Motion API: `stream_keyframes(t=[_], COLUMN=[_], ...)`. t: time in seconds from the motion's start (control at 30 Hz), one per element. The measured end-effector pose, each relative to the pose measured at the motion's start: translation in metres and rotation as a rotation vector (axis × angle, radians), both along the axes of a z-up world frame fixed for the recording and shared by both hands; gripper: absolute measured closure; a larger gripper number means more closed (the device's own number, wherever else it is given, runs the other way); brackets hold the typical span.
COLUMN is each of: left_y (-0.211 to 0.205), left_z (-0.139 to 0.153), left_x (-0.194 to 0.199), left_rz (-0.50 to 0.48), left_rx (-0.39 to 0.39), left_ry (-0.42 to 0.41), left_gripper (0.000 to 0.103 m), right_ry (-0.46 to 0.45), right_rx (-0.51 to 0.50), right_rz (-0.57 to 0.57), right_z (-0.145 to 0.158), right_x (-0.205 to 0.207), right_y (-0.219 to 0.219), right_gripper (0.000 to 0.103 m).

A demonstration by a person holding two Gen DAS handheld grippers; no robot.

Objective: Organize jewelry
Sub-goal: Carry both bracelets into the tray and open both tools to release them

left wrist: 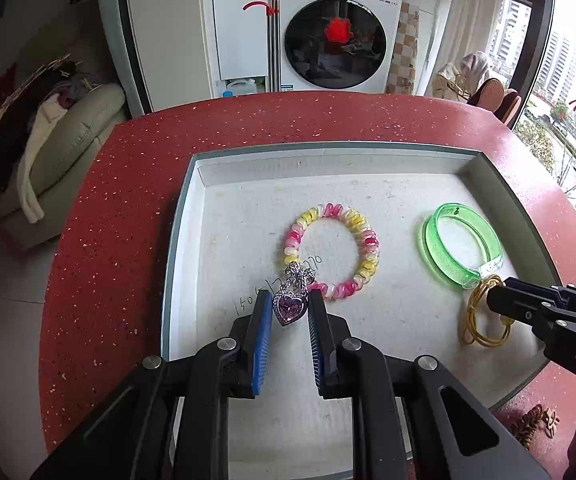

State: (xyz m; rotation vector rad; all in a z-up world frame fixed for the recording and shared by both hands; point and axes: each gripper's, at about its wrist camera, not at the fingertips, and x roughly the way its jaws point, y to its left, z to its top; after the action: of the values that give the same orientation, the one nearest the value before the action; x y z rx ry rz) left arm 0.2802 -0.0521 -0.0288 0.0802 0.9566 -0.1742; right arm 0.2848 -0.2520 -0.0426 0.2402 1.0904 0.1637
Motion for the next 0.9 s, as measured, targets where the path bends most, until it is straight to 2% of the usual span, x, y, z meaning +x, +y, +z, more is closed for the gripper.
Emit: stream_keyframes(t=[0.1, 0.23, 0.3, 0.4, 0.47, 0.83, 0.87, 0.9], left_y=[-0.005, -0.006, -0.009, -0.01, -0.008, -0.006, -0.006, -0.006], left_z=[-0.005, -0.009, -0.009, -0.009, -0.009, 0.001, 0.002, 0.003], left_x=[0.001, 0.003, 0.003, 0.002, 0.002, -0.003, -0.004, -0.004], left_rz=[0.002, 0.015, 0.013, 0.016, 0.02, 0.035, 0.031, 0.031], left_rx=[0.041, 0.057, 0.077, 0.085, 0.079, 0.048, 0.047, 0.047], left_ry=[-0.015, -0.024, -0.033, -0.037, -0.033, -0.045, -0.049, -0.051], left_gripper=[0.066, 0.066, 0.066, 0.066, 0.066, 0.065, 0.061, 0.029], right_ry=[-0.008, -0.021, -0.026, -0.033, -0.062, -0.13, -0.134, -0.137], right_rx=[-0.025, -0.064, -0.069, -0.046, -0.032, 0.049, 0.051, 0.051], right_rz=[-0.022, -0.001, 0.007, 0.007, -0.002, -0.059, -0.061, -0.062], right_z=[-0.001, -0.001, 0.0, 0.005, 0.012, 0.041, 0.042, 0.043], right_x=[0.006, 0.006, 0.006, 0.004, 0.001, -0.025, -0.027, -0.029], right_y=[-0.005, 0.001, 0.004, 0.006, 0.007, -0.006, -0.006, -0.006], right_gripper=[0.079, 0.078, 0.074, 0.058, 0.037, 0.032, 0.032, 0.032])
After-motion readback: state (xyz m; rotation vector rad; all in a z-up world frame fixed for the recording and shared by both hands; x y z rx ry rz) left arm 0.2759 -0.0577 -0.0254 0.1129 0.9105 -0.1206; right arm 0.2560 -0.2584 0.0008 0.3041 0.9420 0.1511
